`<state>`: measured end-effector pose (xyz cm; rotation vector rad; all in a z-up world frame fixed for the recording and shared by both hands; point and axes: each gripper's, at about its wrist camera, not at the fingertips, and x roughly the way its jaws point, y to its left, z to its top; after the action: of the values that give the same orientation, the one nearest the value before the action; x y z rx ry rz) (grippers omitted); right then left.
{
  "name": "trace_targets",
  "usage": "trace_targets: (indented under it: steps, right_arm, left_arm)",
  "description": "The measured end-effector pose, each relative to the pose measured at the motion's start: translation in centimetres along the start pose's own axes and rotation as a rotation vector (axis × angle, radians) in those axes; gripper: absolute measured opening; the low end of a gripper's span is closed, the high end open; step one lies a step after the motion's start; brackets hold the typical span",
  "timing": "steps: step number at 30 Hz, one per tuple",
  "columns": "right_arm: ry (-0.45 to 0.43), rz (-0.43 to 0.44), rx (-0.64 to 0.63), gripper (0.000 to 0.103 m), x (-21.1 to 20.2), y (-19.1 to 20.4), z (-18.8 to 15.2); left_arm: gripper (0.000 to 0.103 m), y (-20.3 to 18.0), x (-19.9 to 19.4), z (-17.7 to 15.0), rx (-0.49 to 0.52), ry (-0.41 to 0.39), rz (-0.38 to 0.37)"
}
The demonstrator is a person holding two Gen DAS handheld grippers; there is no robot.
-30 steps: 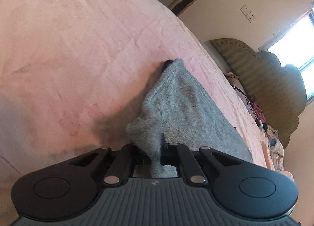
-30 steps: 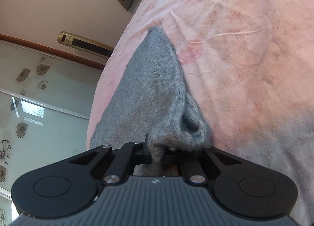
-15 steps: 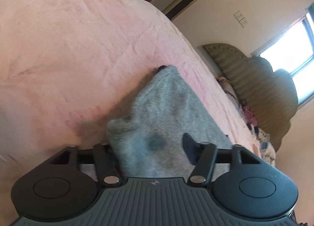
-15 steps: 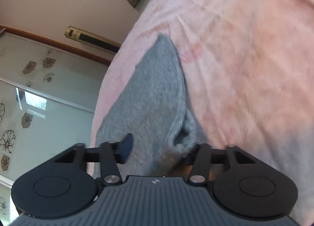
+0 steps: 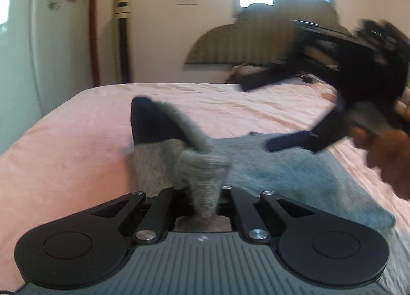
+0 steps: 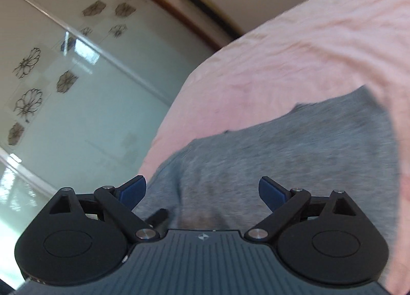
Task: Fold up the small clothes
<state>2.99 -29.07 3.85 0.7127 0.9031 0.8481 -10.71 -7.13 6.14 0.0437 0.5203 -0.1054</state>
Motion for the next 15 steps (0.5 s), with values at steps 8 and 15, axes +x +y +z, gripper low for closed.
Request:
trace_targets:
  steps: [8,15]
  right_arm:
    - [0.168,0.022,0.079,0.084,7.7,-1.3,2.1]
    - [0.141,-0.068,-0.013,0.015,9.0,-2.6,2.1]
  left_arm:
    - [0.005,-1.3,0.6,-1.8,0.066,0.059,-0.03]
    - [0.005,-3.0,1.6,-1.0,0.152,0.063,-0.077]
